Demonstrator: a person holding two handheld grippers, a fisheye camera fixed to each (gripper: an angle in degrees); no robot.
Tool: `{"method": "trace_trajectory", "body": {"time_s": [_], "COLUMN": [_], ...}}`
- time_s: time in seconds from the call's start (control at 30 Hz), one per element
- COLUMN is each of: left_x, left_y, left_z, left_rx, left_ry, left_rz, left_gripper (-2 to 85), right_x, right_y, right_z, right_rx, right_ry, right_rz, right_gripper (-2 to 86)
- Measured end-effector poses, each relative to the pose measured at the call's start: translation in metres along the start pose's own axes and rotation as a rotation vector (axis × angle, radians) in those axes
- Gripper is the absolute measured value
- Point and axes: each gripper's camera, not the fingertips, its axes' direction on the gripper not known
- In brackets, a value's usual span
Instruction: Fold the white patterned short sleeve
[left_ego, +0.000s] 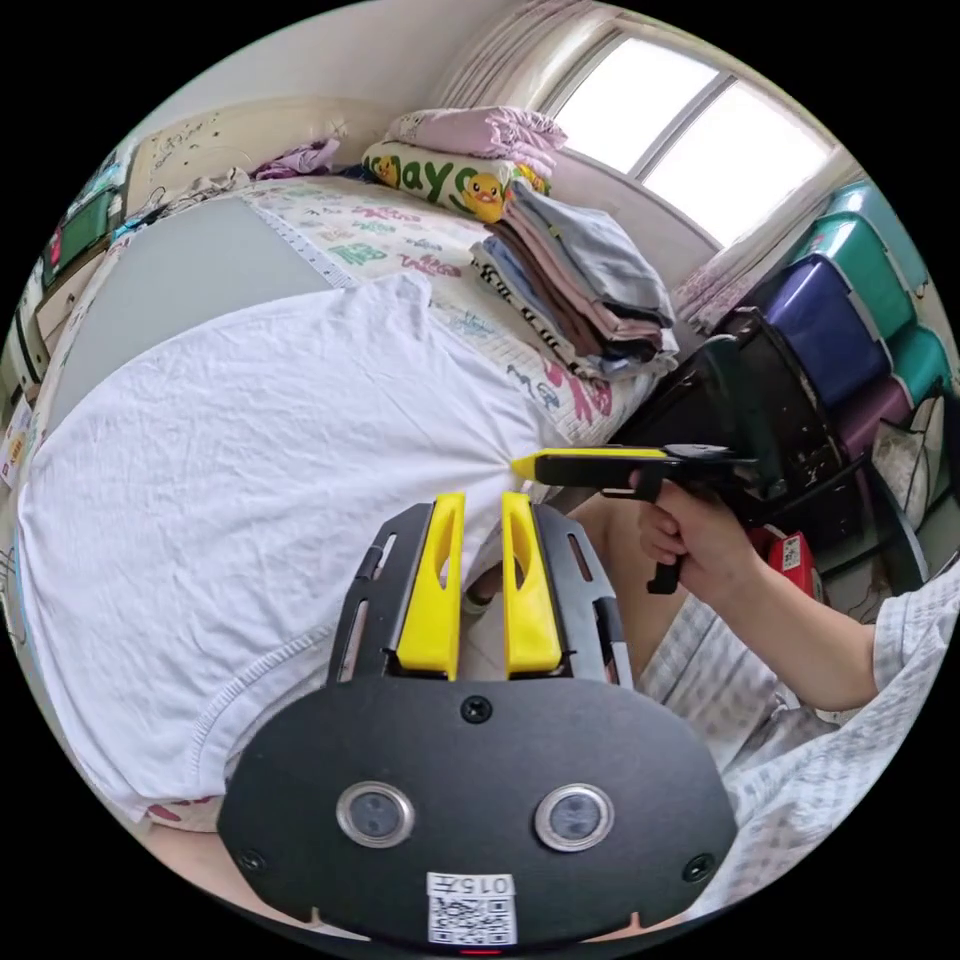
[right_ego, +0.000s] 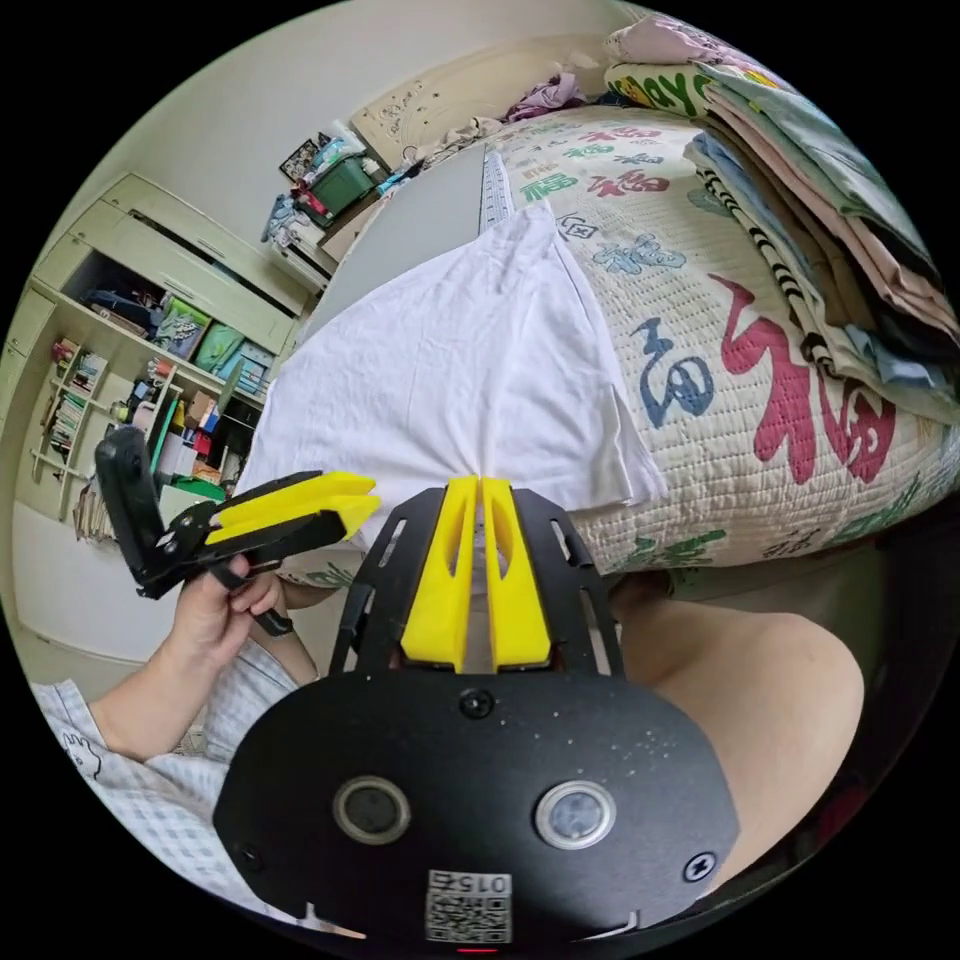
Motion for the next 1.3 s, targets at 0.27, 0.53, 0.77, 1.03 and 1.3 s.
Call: {"method": "trace_trajectory", "body": {"time_s": [0.27,0.53,0.77,1.03,1.3], "left_x": [-0.006,-0.036,-0.044,-0.053,-0.054], "left_y": [-0.018,-0.189,-0.293,-0.316,-0.340], "left_z": [0.023,0.026,0.123,0.182,0.088], "left_rx": [-0.063,0.076,-0.066,-0.280,-0.105], "left_ry": [-0.078,-0.067,-0.084,-0.306,-0.223], "left_rz": [0.060,0.066,0.064,0.046,0.053], "left_gripper": [4.8,8.3,9.3,3.2,0.3], "right_x": [0.084,0.148,0.137,0.113,0.055], "right_y": [0.069,0.090,0.091,0.078,0.050], "right_z": [-0.044,-0.028,-0.034,-0.039,-0.143], "right_rx": [0.201,0.207,0.185,0.168,0.330], "right_ry": [0.064,-0.070,-0.025,-0.099,0.071], "right_rz": [0.201,0.328,0.342,0.280,0.156], "right_gripper": [6.7,13.0,12.0,3.1,0.5]}}
